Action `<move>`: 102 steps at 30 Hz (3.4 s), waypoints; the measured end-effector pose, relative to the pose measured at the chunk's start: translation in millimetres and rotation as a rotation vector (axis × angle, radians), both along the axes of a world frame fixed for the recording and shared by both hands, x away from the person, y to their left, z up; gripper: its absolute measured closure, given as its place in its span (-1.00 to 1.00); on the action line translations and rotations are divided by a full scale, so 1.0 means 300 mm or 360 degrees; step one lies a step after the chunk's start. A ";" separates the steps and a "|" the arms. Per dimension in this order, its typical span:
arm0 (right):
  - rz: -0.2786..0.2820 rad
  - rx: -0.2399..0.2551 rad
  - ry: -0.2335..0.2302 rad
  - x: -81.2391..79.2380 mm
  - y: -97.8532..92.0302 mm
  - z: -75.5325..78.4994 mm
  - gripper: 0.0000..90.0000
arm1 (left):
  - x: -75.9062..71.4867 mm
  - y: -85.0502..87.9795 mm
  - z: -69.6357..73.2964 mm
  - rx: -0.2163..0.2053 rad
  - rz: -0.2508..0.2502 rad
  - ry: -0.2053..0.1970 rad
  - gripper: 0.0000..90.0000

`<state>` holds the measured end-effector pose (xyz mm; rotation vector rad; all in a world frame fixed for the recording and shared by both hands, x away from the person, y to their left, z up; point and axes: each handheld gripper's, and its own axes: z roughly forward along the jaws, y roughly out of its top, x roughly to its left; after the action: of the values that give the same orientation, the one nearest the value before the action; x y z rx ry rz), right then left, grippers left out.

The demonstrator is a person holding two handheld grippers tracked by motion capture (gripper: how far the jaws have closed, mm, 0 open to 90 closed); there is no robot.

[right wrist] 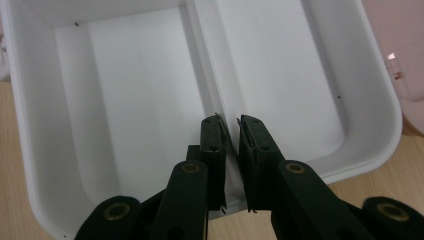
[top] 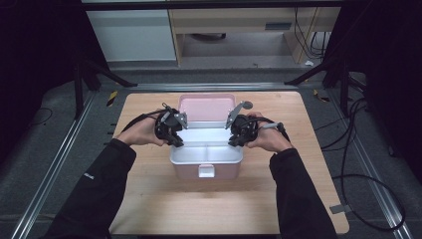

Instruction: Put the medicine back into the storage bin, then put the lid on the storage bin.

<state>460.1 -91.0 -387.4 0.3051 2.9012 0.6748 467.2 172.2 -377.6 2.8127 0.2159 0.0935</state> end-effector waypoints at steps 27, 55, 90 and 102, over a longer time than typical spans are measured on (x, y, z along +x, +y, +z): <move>-0.0913 0.0446 -0.0292 -0.094 -0.282 0.111 -0.06 | -0.097 0.207 0.074 -0.0725 0.0775 -0.0339 -0.18; -0.1158 0.0704 -0.0276 0.085 -0.265 0.040 -0.04 | 0.087 0.242 -0.054 -0.0998 0.1106 -0.0422 -0.21; -0.1122 0.0761 -0.0085 0.309 -0.089 -0.139 -0.02 | 0.288 0.134 -0.182 -0.0812 0.1175 -0.0247 -0.24; -0.1149 0.0762 -0.0016 0.327 -0.067 -0.178 -0.08 | 0.302 0.126 -0.205 -0.0882 0.1174 -0.0182 -0.32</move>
<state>558.1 -111.0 -440.8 1.2988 2.2969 1.1726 557.9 209.8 -439.1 2.0473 1.0576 0.3035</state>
